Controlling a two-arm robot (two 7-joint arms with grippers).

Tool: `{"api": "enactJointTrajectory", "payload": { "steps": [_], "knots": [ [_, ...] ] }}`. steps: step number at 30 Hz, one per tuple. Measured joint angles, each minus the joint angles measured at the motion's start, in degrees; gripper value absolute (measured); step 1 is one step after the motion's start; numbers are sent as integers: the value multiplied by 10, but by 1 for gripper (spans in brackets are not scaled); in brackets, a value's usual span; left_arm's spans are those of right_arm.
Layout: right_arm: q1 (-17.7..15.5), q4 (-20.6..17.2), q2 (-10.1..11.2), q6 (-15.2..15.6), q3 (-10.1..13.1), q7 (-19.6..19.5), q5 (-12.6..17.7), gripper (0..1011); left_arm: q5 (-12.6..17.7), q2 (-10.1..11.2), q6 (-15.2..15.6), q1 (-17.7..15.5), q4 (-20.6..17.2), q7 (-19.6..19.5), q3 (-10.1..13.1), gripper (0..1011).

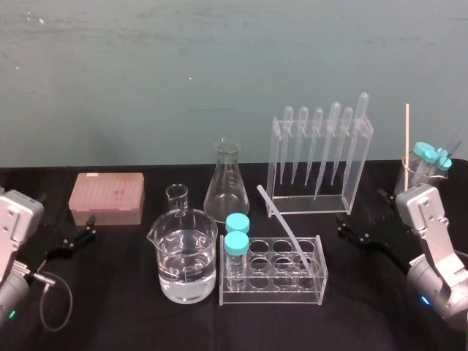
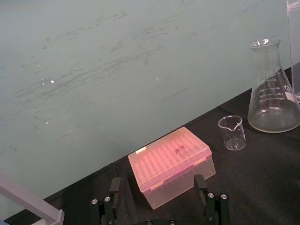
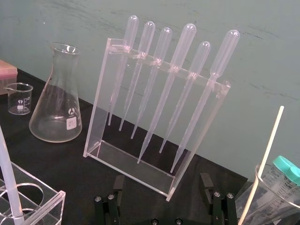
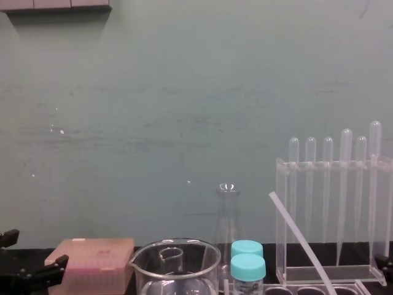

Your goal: Pick up the stirring rod with one hand, then place it down.

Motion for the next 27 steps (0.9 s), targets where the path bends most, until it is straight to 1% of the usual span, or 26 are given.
{"api": "enactJointTrajectory", "payload": {
  "steps": [8,11,12,13,14,15,18,19,21,22,25,26,27],
  "knots": [
    [0,0,-1,-3,3,1,-3,1000,0,0,0,0,0,0,0,1000],
    [-3,-1,-6,-22,10,0,-11,1000,0,0,0,0,0,0,0,1000],
    [-4,-2,-7,-30,12,-2,-13,1000,0,0,0,0,0,0,0,1000],
    [-4,-5,-11,-49,16,-6,-20,1000,0,0,0,0,0,0,0,1000],
    [-4,-6,-12,-59,18,-8,-23,1000,0,0,0,0,0,0,0,1000],
    [-3,-10,-15,-80,19,-11,-35,1000,0,0,0,0,0,0,0,1000],
    [0,-16,-18,-111,19,-13,-54,1000,0,0,0,0,0,0,0,1000],
    [4,-21,-20,-132,17,-13,-69,1000,0,0,0,0,0,0,0,1000],
    [9,-25,-22,-152,14,-13,-84,1000,0,0,0,0,0,0,0,1000],
    [13,-28,-25,-171,11,-12,-98,1000,0,0,0,0,0,0,0,1000],
    [21,-32,-30,-196,6,-7,-115,1000,0,0,0,0,0,0,0,1000],
    [26,-34,-33,-211,2,-1,-124,1000,0,0,0,0,0,0,0,1000],
    [28,-34,-35,-219,0,2,-127,1000,0,0,0,0,0,0,0,1000]
  ]
}}
